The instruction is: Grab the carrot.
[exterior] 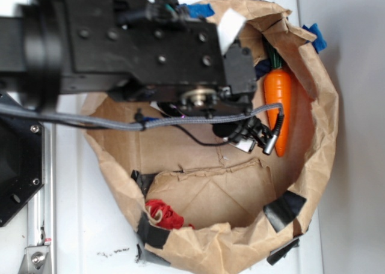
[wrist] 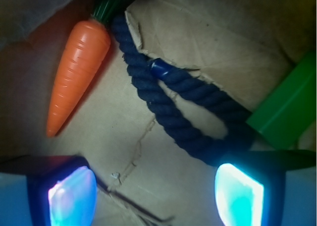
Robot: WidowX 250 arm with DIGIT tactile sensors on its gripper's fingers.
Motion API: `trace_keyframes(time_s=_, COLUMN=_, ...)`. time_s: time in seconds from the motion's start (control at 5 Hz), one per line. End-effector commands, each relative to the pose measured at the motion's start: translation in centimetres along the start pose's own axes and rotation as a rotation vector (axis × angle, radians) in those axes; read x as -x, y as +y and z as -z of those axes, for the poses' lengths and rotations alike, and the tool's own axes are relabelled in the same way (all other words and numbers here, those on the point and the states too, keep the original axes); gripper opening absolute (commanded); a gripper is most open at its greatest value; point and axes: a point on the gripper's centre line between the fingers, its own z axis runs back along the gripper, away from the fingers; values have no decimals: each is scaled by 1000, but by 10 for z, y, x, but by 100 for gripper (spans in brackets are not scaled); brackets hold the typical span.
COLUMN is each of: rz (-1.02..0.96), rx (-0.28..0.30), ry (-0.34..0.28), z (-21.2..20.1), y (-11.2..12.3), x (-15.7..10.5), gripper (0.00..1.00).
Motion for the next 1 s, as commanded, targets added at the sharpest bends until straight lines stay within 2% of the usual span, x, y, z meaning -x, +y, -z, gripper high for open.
trace_keyframes(time_s=0.0, rz=-67, rx=45, ry=-17, z=1, y=-10, x=-8, gripper=100)
trace_keyframes(time_s=0.4, rz=-138, rx=75, ry=5, z=-4, y=-20, x=-26, gripper=100)
trace_keyframes(time_s=0.8, rz=-197, rx=134, ry=-5, z=-11, y=-16, x=-22, gripper=100)
